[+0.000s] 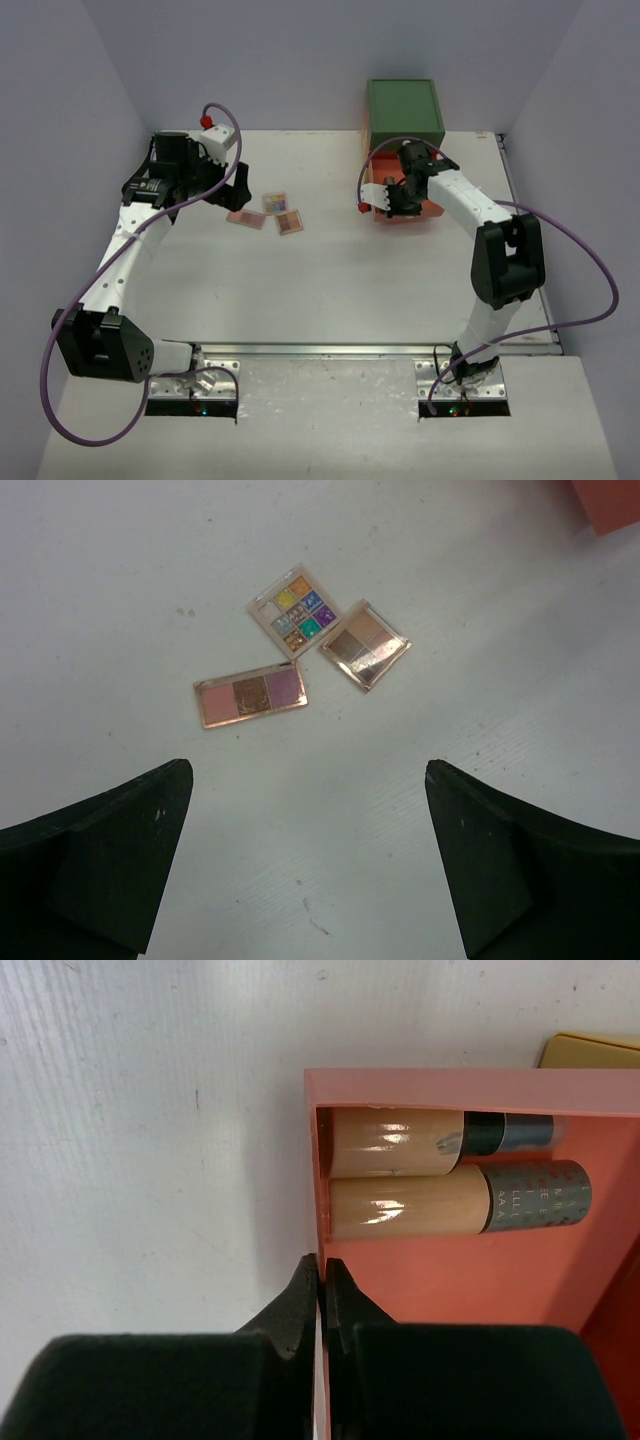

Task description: Organize the makeup

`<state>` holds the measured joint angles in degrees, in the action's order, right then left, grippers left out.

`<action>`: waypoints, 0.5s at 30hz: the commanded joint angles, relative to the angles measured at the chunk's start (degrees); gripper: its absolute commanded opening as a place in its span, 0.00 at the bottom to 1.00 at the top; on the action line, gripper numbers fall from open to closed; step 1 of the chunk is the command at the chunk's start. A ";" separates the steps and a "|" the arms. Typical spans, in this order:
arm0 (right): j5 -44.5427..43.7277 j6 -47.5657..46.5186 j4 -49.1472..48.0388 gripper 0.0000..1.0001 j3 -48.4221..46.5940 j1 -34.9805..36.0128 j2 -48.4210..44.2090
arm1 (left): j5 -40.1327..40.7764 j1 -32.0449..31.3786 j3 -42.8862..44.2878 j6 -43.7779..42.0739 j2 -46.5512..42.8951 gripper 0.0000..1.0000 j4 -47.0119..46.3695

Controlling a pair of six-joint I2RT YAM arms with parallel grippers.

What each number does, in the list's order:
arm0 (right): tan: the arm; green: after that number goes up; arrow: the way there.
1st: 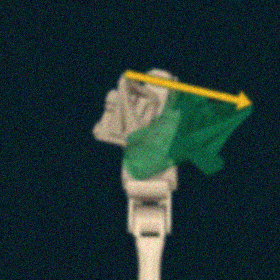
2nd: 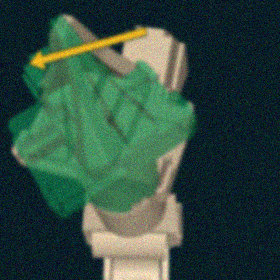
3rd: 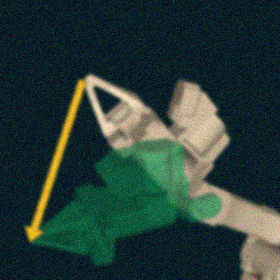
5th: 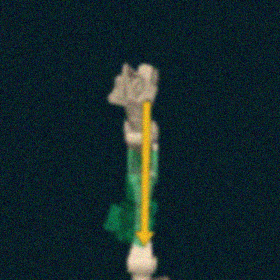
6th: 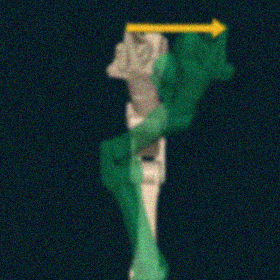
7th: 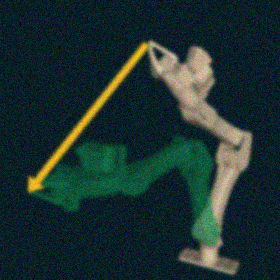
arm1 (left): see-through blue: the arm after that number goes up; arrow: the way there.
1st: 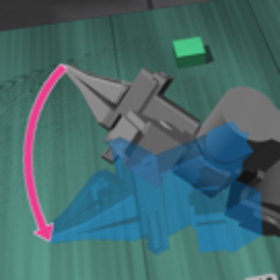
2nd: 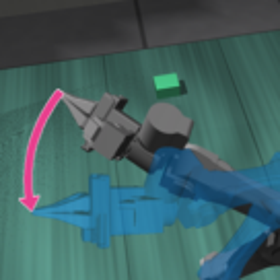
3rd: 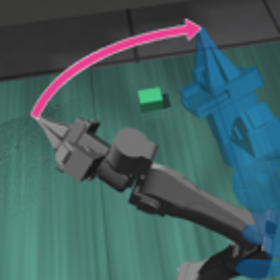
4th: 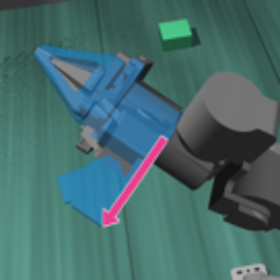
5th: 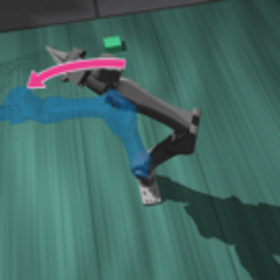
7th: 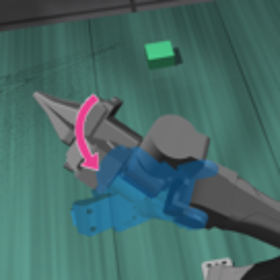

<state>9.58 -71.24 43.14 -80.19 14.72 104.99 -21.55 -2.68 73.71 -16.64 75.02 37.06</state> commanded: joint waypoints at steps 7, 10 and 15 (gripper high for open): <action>-1.38 -5.37 -8.08 0.04 -7.01 -0.66 -1.04 | 0.57 -0.22 1.96 -0.55 -0.32 1.00 -2.43; -0.88 -5.31 -8.65 0.04 -7.17 -0.66 -1.78 | 0.55 -0.31 1.96 -0.49 -0.23 1.00 -2.51; -2.25 -6.31 -10.75 0.05 -7.76 -0.66 -1.05 | 0.54 -0.22 1.77 -0.49 -0.04 1.00 -2.69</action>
<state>8.54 -73.81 40.77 -83.49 14.37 105.51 -20.97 -2.68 73.71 -16.64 75.02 37.04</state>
